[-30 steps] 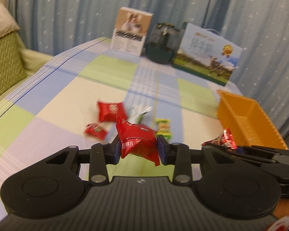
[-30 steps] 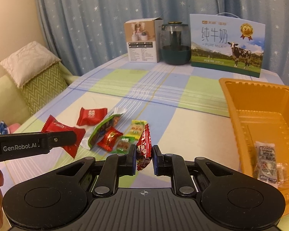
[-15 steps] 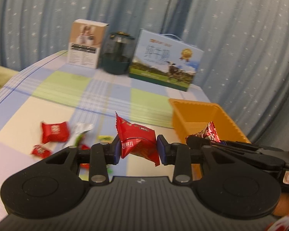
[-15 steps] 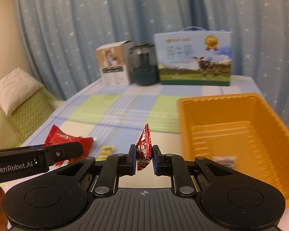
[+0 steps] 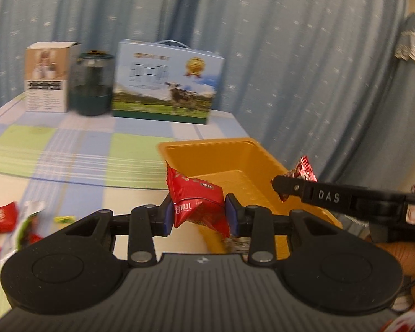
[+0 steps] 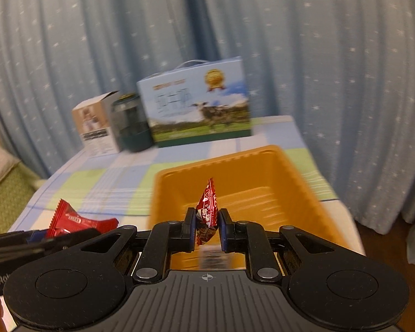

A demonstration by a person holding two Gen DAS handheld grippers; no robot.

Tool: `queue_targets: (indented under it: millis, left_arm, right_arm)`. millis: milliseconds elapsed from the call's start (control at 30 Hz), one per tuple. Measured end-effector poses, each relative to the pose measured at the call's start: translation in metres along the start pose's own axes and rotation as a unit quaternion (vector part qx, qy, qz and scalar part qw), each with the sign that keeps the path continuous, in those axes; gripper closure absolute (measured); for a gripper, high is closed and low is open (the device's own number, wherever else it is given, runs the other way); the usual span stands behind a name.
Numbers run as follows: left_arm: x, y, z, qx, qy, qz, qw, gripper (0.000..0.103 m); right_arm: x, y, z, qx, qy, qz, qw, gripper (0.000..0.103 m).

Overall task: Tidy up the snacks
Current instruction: 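Carry the red bag in the left tool and the wrapped candy in the right tool to the tray, then open the left tool over the tray while the right tool releases its candy into it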

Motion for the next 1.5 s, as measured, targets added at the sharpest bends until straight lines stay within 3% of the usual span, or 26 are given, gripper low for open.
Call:
queue_targets:
  millis: [300,700,767,800,833,1167,1500]
  left_arm:
    - [-0.032,-0.011,-0.033,-0.039,-0.026,0.024,0.9986,0.069]
    - [-0.052,-0.018,-0.037,-0.051,-0.029,0.043,0.9974,0.069]
    - [-0.054,-0.018,-0.038,-0.055,-0.035,0.047,0.9968,0.064]
    - [-0.053,-0.019,-0.038,-0.058,-0.03,0.046,0.9968,0.049]
    - [-0.052,-0.019,-0.037,-0.06,-0.024,0.04,0.9971,0.044]
    - [-0.025,-0.008,0.007,-0.043,0.039,0.017,0.9982,0.044]
    - [-0.013,-0.003,0.03,-0.019,0.051,0.012,0.9984,0.043]
  right_arm:
    - [-0.003,-0.009,-0.032,-0.021,-0.023,0.024,0.999,0.086]
    - [-0.011,-0.006,-0.036,-0.03,-0.026,0.027,0.999,0.086]
    - [-0.011,-0.006,-0.037,-0.031,-0.026,0.026,0.999,0.086]
    - [-0.011,-0.006,-0.037,-0.032,-0.026,0.026,0.999,0.086]
    - [-0.011,-0.006,-0.037,-0.033,-0.026,0.026,0.999,0.086]
    - [-0.011,-0.005,-0.036,-0.038,-0.02,0.025,0.999,0.086]
    - [-0.017,-0.003,-0.025,-0.03,-0.014,0.033,0.999,0.086]
Point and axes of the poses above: each gripper's, at about its wrist camera, not at the fingertips, and x roughly against the way its jaws point, z to its left, y to its top, the point moved 3 cm from there along -x, roughly the way its jaws point, and after that the axes turned 10 degrees about x, right-handed, at the moved point
